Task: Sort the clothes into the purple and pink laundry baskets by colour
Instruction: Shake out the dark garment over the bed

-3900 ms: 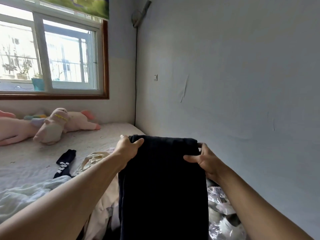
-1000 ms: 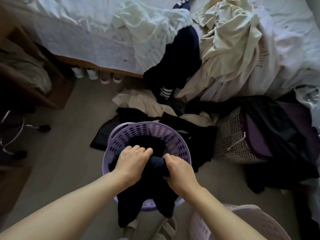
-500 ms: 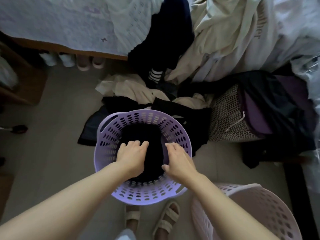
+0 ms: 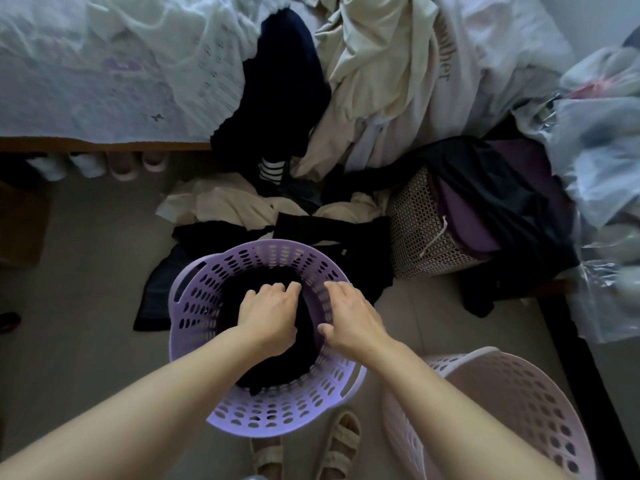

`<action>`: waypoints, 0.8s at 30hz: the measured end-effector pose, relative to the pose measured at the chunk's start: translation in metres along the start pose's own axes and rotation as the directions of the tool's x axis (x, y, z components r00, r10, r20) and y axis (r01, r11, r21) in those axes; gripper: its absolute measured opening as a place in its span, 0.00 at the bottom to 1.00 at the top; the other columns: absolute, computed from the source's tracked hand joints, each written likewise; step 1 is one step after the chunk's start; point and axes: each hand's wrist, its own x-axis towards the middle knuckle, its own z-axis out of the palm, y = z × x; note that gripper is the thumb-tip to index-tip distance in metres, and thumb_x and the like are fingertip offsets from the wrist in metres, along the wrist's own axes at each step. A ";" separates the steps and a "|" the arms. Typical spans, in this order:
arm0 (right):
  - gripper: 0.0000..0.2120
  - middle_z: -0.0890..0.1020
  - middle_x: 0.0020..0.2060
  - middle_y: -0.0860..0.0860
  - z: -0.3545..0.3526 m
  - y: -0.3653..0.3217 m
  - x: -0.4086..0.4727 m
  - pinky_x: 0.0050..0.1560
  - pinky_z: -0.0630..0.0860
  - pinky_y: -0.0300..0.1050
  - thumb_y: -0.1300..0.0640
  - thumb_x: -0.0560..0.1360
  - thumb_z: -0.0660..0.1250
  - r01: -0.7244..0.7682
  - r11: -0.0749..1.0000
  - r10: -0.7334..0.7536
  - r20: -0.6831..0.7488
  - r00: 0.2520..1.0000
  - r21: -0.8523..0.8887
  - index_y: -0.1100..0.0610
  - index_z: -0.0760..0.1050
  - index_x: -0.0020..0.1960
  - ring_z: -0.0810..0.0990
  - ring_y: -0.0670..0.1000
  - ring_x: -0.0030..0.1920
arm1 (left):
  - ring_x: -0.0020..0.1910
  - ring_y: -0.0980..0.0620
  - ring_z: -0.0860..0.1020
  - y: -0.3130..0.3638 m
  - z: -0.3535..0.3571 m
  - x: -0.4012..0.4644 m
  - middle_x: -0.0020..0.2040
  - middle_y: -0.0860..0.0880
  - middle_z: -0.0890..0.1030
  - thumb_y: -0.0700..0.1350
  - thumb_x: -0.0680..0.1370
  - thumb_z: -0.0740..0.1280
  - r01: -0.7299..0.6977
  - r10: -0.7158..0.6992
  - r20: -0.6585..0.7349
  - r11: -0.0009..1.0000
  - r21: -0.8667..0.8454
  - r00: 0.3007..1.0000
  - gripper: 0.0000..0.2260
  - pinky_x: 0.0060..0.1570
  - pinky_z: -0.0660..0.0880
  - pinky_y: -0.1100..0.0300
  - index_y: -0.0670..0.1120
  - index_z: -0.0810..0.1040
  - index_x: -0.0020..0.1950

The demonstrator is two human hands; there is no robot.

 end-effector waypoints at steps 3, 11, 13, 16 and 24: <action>0.32 0.64 0.70 0.53 -0.009 0.010 0.003 0.70 0.62 0.47 0.53 0.75 0.67 -0.023 1.000 0.023 -0.022 0.999 0.018 0.57 0.57 0.73 0.62 0.54 0.71 | 0.65 0.46 0.69 0.007 -0.009 0.011 0.64 0.48 0.72 0.49 0.76 0.66 -0.018 0.018 -0.010 1.000 0.011 1.000 0.26 0.59 0.67 0.53 0.49 0.61 0.71; 0.28 0.67 0.66 0.54 -0.023 0.057 0.020 0.66 0.65 0.48 0.53 0.74 0.68 -0.102 0.993 0.105 -0.049 0.993 0.065 0.57 0.61 0.70 0.66 0.56 0.68 | 0.66 0.45 0.69 0.044 -0.024 0.055 0.65 0.47 0.72 0.51 0.76 0.65 -0.060 0.059 0.007 0.997 0.052 0.998 0.24 0.60 0.66 0.51 0.48 0.62 0.68; 0.30 0.66 0.68 0.54 -0.027 0.073 0.029 0.67 0.64 0.48 0.53 0.74 0.67 -0.104 0.992 0.108 -0.049 0.993 0.066 0.57 0.60 0.71 0.64 0.56 0.69 | 0.65 0.45 0.70 0.056 -0.024 0.070 0.65 0.47 0.72 0.51 0.75 0.65 -0.064 0.064 0.014 0.996 0.064 0.998 0.24 0.60 0.67 0.51 0.48 0.62 0.69; 0.30 0.65 0.69 0.54 -0.033 0.098 0.046 0.68 0.64 0.48 0.53 0.74 0.67 -0.108 0.990 0.112 -0.041 0.993 0.091 0.58 0.59 0.72 0.64 0.56 0.70 | 0.65 0.45 0.70 0.077 -0.020 0.096 0.65 0.47 0.73 0.48 0.75 0.65 -0.066 0.064 0.027 0.996 0.063 0.998 0.22 0.58 0.67 0.52 0.48 0.63 0.67; 0.31 0.65 0.69 0.55 -0.034 0.181 0.101 0.69 0.63 0.47 0.54 0.75 0.67 -0.141 0.980 0.144 -0.016 0.989 0.139 0.59 0.58 0.73 0.63 0.56 0.70 | 0.62 0.46 0.72 0.136 0.006 0.180 0.62 0.47 0.74 0.48 0.76 0.62 -0.069 0.065 0.058 0.996 0.057 0.996 0.21 0.55 0.68 0.54 0.48 0.63 0.68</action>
